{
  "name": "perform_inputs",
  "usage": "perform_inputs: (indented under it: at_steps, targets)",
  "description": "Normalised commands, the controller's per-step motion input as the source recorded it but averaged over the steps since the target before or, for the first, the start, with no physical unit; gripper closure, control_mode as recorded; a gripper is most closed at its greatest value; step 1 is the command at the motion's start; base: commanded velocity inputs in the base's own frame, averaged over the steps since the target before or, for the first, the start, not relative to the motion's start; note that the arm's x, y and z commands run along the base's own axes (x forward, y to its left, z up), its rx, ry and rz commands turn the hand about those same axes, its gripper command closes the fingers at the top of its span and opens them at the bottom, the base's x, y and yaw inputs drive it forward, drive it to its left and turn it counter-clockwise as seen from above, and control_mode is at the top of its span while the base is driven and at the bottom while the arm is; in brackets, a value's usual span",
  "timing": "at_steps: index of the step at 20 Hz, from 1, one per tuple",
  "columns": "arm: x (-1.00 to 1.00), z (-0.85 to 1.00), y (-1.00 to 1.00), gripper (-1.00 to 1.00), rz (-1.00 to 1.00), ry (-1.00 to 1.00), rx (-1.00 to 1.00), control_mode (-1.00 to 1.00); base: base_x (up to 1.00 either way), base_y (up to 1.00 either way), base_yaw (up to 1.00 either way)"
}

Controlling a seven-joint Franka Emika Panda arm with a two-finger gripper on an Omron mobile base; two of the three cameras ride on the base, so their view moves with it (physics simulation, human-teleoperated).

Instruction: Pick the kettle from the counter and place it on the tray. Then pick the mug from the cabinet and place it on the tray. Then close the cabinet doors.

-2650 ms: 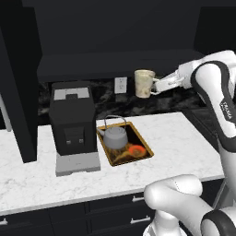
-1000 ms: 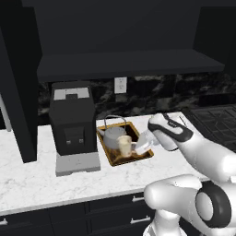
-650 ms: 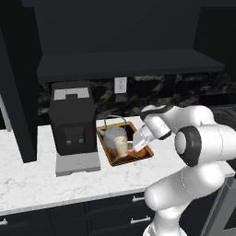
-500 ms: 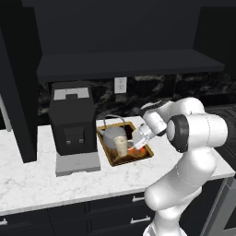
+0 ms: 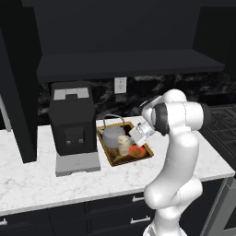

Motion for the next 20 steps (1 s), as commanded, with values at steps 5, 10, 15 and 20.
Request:
perform_inputs:
  at_steps: [5,10,15,20]
  targets:
    - [-0.37,-0.09,0.08,1.0,0.01,0.0,0.0,-1.0,0.0,0.0,0.0]
    - [-0.41,-0.01,0.06,-1.0,0.0,-0.02,0.0,-1.0,0.0,0.0,0.0]
    - [-0.13,0.04,0.0,-1.0,0.0,-0.06,0.0,-1.0,0.0,0.0,0.0]
    - [-0.04,0.08,-0.01,-1.0,0.0,-0.09,0.0,-1.0,0.0,0.0,0.0]
